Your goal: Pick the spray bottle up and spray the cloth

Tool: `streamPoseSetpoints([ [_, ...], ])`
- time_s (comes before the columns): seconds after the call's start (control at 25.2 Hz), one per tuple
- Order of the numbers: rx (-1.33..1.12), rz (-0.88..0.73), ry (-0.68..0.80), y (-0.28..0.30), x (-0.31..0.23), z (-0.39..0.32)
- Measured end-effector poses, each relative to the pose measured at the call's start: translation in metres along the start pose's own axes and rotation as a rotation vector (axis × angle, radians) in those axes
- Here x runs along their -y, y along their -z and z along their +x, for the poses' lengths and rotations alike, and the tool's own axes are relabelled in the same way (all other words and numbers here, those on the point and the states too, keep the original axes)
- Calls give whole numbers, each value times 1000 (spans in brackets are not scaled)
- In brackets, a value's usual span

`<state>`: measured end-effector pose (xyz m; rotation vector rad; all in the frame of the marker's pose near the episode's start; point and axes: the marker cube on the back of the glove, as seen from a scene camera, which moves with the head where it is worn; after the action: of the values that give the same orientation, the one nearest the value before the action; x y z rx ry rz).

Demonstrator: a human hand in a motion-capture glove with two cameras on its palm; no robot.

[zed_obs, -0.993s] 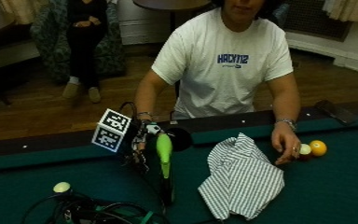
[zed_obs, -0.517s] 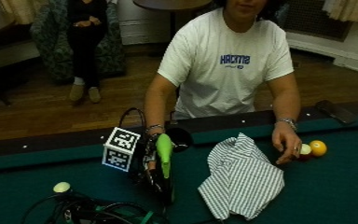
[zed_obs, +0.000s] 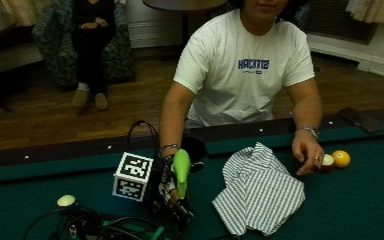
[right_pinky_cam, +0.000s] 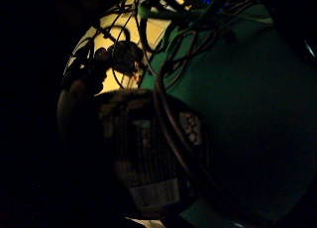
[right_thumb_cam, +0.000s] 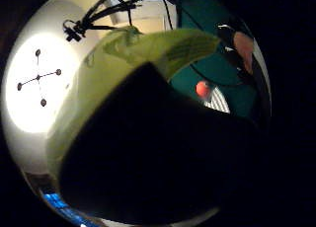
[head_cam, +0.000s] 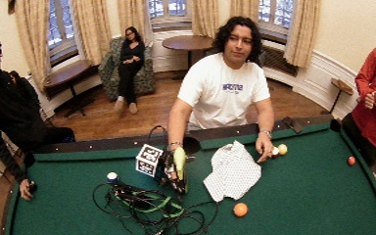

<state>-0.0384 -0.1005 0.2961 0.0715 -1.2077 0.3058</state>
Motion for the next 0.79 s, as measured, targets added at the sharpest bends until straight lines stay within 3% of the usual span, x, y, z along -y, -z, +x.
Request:
streamPoseSetpoints([
  [0.4, 122, 85, 115, -7, -10, -40],
  [0.79, 140, -244, 355, 13, -46, -196],
])
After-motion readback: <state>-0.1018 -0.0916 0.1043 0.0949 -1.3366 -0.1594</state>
